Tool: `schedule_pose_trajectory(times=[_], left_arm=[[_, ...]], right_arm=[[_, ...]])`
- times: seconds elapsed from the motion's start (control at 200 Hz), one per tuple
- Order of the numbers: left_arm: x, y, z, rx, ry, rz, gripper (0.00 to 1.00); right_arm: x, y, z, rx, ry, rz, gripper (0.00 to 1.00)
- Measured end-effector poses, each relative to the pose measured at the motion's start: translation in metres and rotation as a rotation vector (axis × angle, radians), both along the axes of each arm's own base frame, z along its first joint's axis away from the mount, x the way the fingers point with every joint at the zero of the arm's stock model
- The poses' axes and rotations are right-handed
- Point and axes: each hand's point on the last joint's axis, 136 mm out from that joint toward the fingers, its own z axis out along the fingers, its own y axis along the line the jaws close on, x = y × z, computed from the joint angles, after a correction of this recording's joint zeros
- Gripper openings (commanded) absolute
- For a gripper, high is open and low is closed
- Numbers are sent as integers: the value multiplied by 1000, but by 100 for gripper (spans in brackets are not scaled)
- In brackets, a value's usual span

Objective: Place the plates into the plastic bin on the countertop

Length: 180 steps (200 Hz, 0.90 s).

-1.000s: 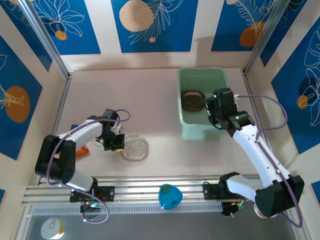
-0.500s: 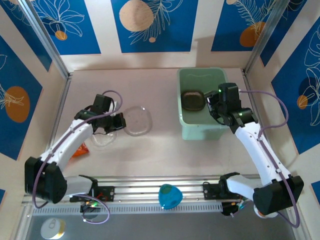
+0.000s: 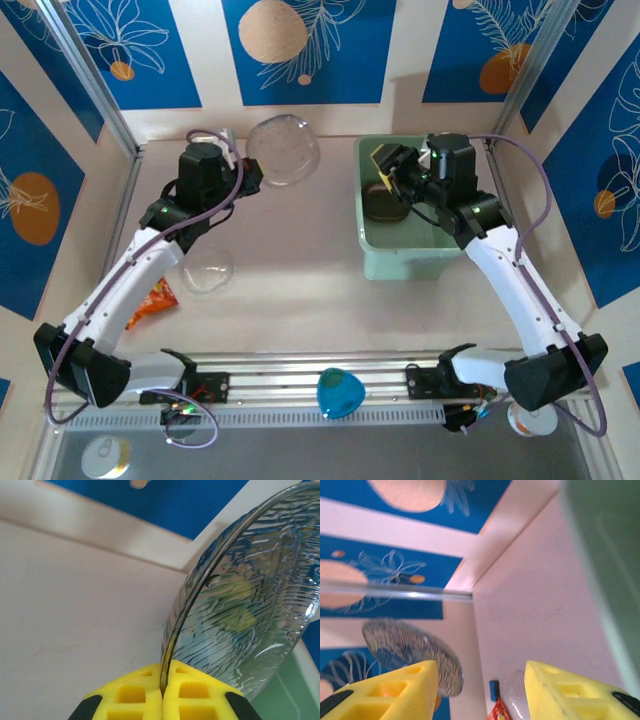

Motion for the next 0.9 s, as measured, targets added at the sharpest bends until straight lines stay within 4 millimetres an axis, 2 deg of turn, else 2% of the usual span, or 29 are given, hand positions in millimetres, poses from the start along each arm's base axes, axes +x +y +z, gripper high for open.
schedule_pose_trajectory(times=[0.165,0.325,0.465,0.64,0.9], left_arm=[[-8,-32,21,8,-85,1,0],[-12,-45,28,9,-125,23,0],[-14,-51,33,1,-146,39,0],[-12,-50,37,-7,-162,62,0],[-13,-52,41,-23,-172,74,0]], right_arm=[[-4,35,10,6,-76,113,50],[-6,58,15,13,-124,172,47],[-8,67,18,15,-153,186,45],[-4,69,13,0,-149,162,45],[8,78,-8,-27,-107,139,43]])
